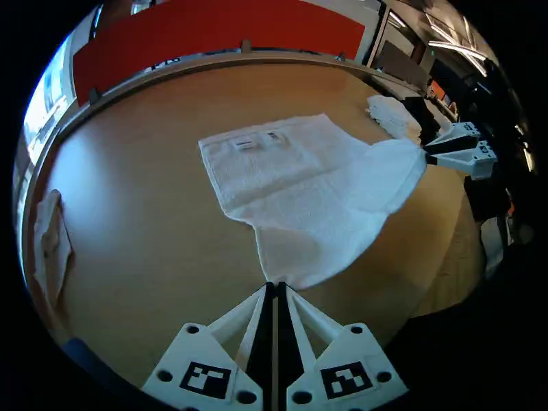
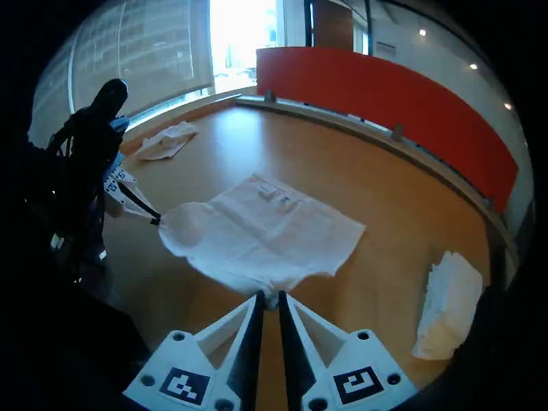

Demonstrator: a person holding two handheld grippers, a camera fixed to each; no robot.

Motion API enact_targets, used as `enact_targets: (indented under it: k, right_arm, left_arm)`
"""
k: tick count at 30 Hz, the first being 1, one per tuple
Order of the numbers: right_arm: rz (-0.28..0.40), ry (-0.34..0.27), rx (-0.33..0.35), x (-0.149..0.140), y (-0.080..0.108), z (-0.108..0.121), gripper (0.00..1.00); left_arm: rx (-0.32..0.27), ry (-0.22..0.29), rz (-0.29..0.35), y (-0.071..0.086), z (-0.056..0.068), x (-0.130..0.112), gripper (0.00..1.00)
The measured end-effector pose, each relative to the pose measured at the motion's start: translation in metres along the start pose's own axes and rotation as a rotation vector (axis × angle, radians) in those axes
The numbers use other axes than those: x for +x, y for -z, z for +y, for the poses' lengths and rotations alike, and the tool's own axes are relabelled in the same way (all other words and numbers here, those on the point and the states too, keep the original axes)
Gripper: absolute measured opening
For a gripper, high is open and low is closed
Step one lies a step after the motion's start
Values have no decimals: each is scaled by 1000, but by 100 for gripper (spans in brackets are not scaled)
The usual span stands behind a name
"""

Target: Fold towel

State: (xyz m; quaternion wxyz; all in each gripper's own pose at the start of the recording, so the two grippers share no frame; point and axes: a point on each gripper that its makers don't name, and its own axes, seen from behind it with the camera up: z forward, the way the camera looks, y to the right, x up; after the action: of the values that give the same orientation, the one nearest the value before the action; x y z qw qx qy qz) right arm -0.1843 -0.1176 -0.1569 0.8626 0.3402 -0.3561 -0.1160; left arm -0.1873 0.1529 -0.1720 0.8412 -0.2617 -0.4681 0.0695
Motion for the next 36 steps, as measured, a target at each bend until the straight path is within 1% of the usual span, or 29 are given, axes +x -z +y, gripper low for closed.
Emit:
enact_targets:
  k: [3, 6, 12, 18, 21, 26, 30, 36]
  right_arm:
    - [6, -3, -1, 3, 0, 1, 16]
    - [12, -4, -3, 6, 1, 2, 16]
    - [17, -8, -12, 8, 5, 6, 16]
    - [21, -19, -17, 9, 8, 9, 16]
    - [22, -19, -20, 10, 9, 10, 16]
    - [22, -18, -24, 13, 11, 14, 16]
    - [30, -27, -30, 18, 11, 19, 16]
    - [40, -35, -45, 28, 7, 31, 16]
  left_arm:
    - [-3, 6, 13, 7, 0, 12, 4]
    - [-8, 26, 30, 15, 0, 25, 4]
    - [-13, 64, 71, 24, -1, 45, 4]
    - [-7, 70, 87, 26, -6, 55, 4]
    - [-10, 74, 91, 26, -7, 58, 4]
    - [-11, 92, 102, 28, -10, 64, 4]
    - [-7, 118, 116, 29, -15, 71, 4]
    - [-1, 169, 155, 28, -26, 91, 4]
